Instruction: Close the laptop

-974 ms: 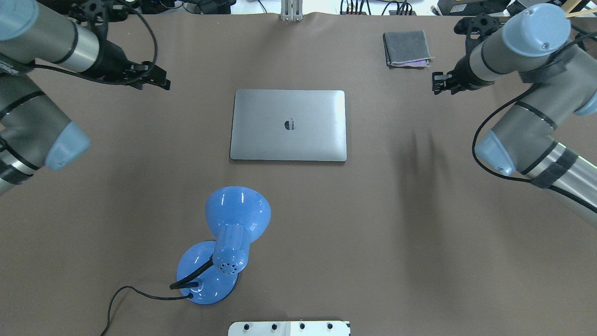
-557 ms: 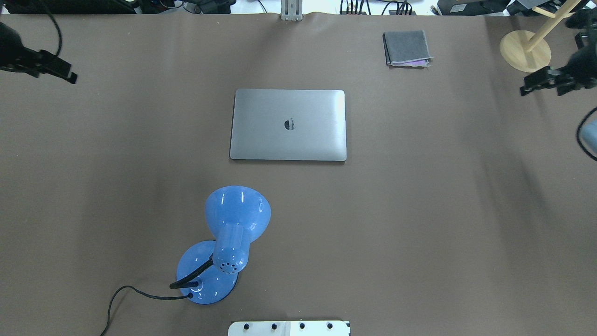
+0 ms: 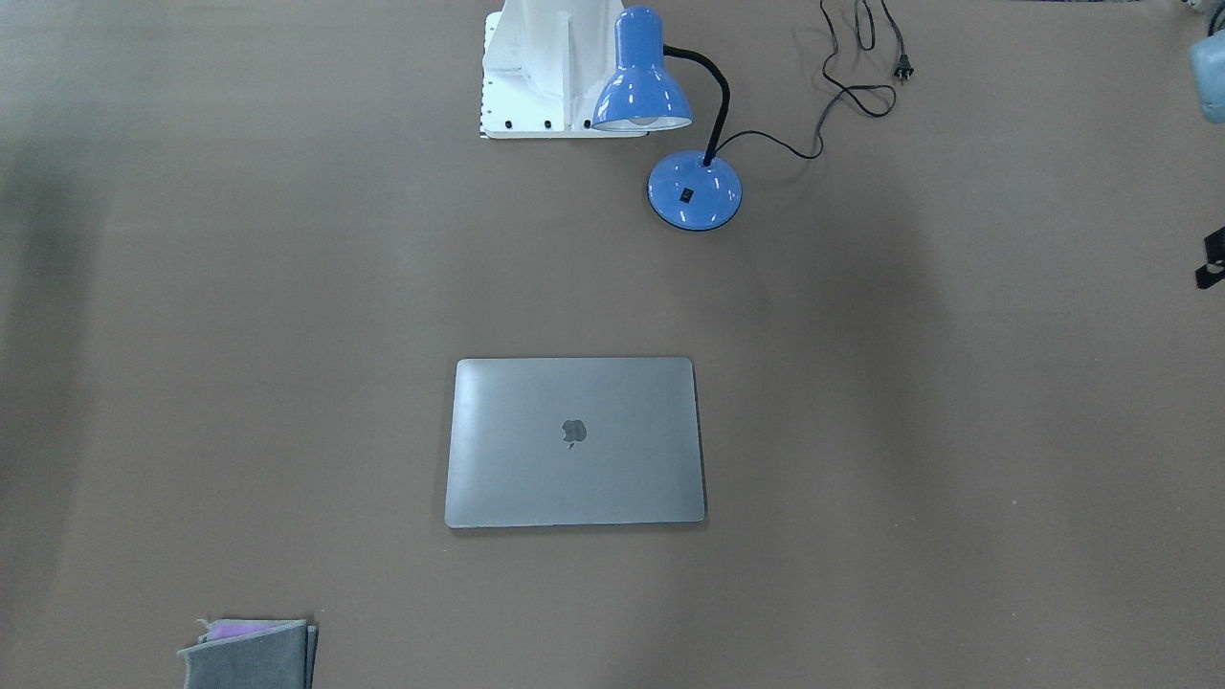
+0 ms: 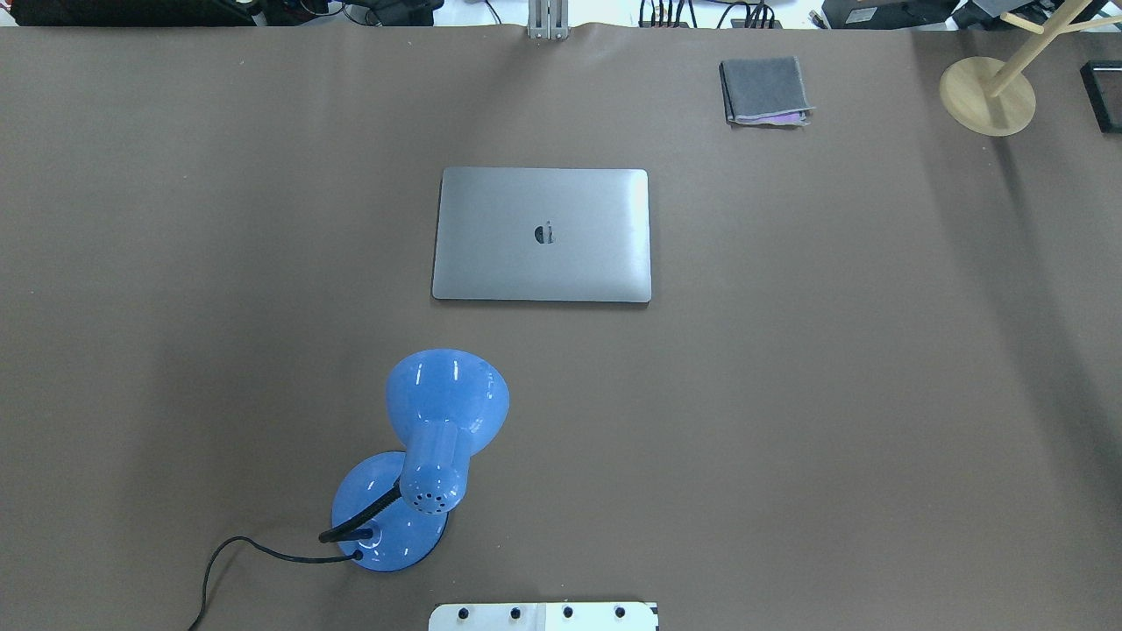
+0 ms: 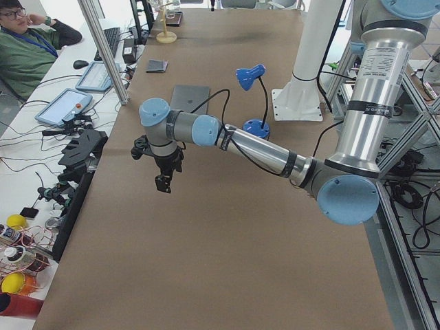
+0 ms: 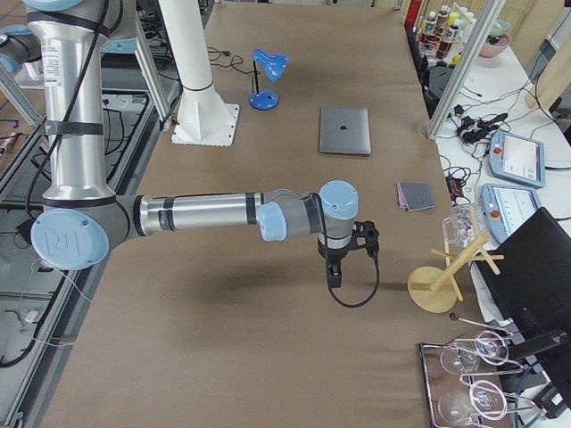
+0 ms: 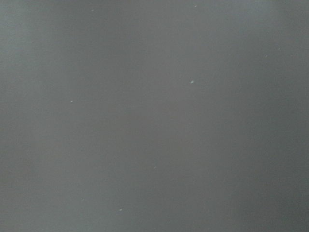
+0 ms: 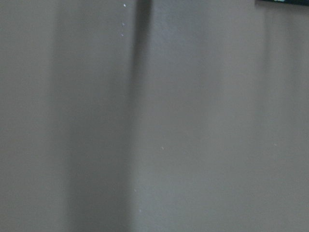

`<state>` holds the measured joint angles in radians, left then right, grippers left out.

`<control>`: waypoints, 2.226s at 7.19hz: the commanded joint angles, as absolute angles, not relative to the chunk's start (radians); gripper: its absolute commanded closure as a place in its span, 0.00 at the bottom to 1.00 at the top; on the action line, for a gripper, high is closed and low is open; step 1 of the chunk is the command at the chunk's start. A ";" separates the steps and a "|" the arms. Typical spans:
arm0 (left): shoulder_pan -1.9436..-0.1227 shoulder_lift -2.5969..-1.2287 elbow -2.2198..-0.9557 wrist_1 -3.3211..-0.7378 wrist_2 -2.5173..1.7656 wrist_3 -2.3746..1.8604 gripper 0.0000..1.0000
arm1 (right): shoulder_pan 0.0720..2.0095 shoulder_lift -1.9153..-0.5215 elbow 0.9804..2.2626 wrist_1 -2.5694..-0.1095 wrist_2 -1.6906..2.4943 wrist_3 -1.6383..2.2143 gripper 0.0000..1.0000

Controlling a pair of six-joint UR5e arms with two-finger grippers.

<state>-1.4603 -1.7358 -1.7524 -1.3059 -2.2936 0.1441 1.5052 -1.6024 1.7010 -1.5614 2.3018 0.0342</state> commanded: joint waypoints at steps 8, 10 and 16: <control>-1.583 -1.502 -1.763 -1.402 -2.335 0.325 0.01 | 1.575 -1.784 1.850 -1.723 2.186 -0.075 0.00; -1.583 -1.494 -1.750 -1.402 -2.335 0.324 0.01 | 1.575 -1.786 1.848 -1.724 2.197 -0.077 0.00; -1.583 -1.482 -1.761 -1.404 -2.336 0.324 0.01 | 1.572 -1.786 1.850 -1.723 2.198 -0.077 0.00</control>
